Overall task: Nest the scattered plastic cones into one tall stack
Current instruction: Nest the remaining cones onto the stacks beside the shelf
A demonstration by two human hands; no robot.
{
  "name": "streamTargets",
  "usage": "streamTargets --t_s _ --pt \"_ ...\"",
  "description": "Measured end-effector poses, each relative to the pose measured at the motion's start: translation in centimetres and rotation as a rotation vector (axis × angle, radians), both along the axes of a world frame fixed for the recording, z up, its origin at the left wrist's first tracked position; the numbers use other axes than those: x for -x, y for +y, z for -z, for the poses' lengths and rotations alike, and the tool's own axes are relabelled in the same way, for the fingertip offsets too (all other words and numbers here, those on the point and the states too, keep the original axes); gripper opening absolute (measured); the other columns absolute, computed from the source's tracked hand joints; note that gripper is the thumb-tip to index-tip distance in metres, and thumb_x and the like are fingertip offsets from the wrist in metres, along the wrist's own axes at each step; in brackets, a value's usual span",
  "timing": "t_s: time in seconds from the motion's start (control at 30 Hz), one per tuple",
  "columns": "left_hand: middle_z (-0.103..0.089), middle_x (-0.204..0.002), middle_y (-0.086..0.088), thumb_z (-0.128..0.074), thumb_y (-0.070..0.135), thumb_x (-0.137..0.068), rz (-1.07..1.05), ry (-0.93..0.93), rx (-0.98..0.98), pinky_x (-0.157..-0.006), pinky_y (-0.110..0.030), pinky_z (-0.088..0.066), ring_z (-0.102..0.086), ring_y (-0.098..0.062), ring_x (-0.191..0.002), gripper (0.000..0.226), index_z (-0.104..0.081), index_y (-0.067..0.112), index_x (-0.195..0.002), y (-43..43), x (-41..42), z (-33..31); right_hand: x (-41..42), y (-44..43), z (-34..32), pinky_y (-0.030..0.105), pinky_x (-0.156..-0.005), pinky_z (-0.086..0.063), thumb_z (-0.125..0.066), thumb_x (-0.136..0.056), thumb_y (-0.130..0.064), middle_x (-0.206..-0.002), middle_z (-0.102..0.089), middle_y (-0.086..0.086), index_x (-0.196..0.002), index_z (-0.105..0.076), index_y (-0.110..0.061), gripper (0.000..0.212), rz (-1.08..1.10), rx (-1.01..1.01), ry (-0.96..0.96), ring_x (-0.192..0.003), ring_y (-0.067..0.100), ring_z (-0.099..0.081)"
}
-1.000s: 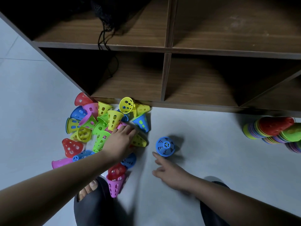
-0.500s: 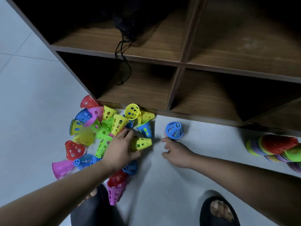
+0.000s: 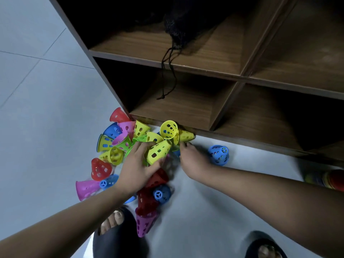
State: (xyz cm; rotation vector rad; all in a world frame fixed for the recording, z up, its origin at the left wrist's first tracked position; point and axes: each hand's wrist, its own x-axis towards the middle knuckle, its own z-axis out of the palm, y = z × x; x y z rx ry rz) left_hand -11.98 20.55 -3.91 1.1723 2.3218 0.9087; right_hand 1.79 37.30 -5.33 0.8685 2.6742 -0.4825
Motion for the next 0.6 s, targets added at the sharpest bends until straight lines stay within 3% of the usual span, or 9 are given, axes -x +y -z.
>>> streamTargets --t_s 0.13,0.2,0.27,0.4,0.47,0.6 --pt "-0.059 -0.128 0.013 -0.075 0.064 -0.089 -0.044 -0.043 -0.013 -0.094 -0.014 -0.043 -0.056 0.0 -0.115 0.06 -0.062 0.027 -0.135 0.0 0.4 -0.2 -0.9 0.2 -1.0 0.038 -0.065 -0.045 -0.057 -0.098 -0.004 -0.104 -0.071 0.012 -0.121 -0.052 -0.012 0.025 -0.12 -0.055 -0.07 -0.096 0.038 -0.073" --pt "-0.061 -0.128 0.014 -0.078 0.06 -0.088 -0.072 -0.065 -0.023 -0.094 -0.021 -0.047 -0.058 -0.001 -0.115 0.058 -0.06 0.028 -0.133 0.1 0.1 -0.4 -1.5 0.5 -1.6 0.037 -0.063 -0.042 -0.058 -0.102 -0.011 -0.099 -0.07 0.014 -0.109 -0.047 -0.016 0.014 -0.116 0.012 -0.001 -0.092 0.041 -0.071" --pt "-0.064 -0.124 0.016 -0.077 0.061 -0.086 -0.089 -0.091 -0.038 -0.091 -0.025 -0.05 -0.06 -0.001 -0.108 0.057 -0.059 0.029 -0.13 0.2 -0.2 -0.7 -2.1 0.9 -2.7 0.039 -0.063 -0.043 -0.054 -0.108 -0.026 -0.094 -0.069 0.015 -0.099 -0.04 -0.021 0.018 -0.078 0.063 0.112 -0.087 0.043 -0.068" --pt "-0.07 -0.104 0.019 -0.08 0.051 -0.089 -0.091 -0.169 -0.081 -0.075 -0.022 -0.051 -0.066 -0.007 -0.088 0.043 -0.056 0.032 -0.12 1.0 -1.4 -2.0 -4.3 2.1 -5.4 0.045 -0.063 -0.051 -0.047 -0.109 -0.038 -0.076 -0.063 0.008 -0.096 -0.045 -0.02 0.022 0.056 0.137 0.34 -0.077 0.041 -0.061" --pt "-0.07 -0.096 0.025 -0.081 0.039 -0.092 -0.089 -0.187 -0.106 -0.068 -0.012 -0.045 -0.066 -0.001 -0.083 0.038 -0.054 0.03 -0.115 1.8 -2.2 -2.7 -5.8 2.8 -6.6 0.046 -0.065 -0.052 -0.048 -0.108 -0.036 -0.07 -0.062 0.004 -0.093 -0.046 -0.023 0.02 0.152 0.197 0.411 -0.073 0.036 -0.061" --pt "-0.064 -0.076 0.032 -0.081 0.029 -0.095 -0.02 -0.211 -0.144 -0.058 -0.01 -0.039 -0.058 0.007 -0.062 0.036 -0.05 0.026 -0.114 3.6 -3.7 -3.8 -9.1 4.3 -8.9 0.035 -0.06 -0.045 -0.05 -0.108 -0.024 -0.065 -0.06 0.003 -0.083 -0.053 -0.019 0.026 0.399 0.405 0.497 -0.058 0.016 -0.051"
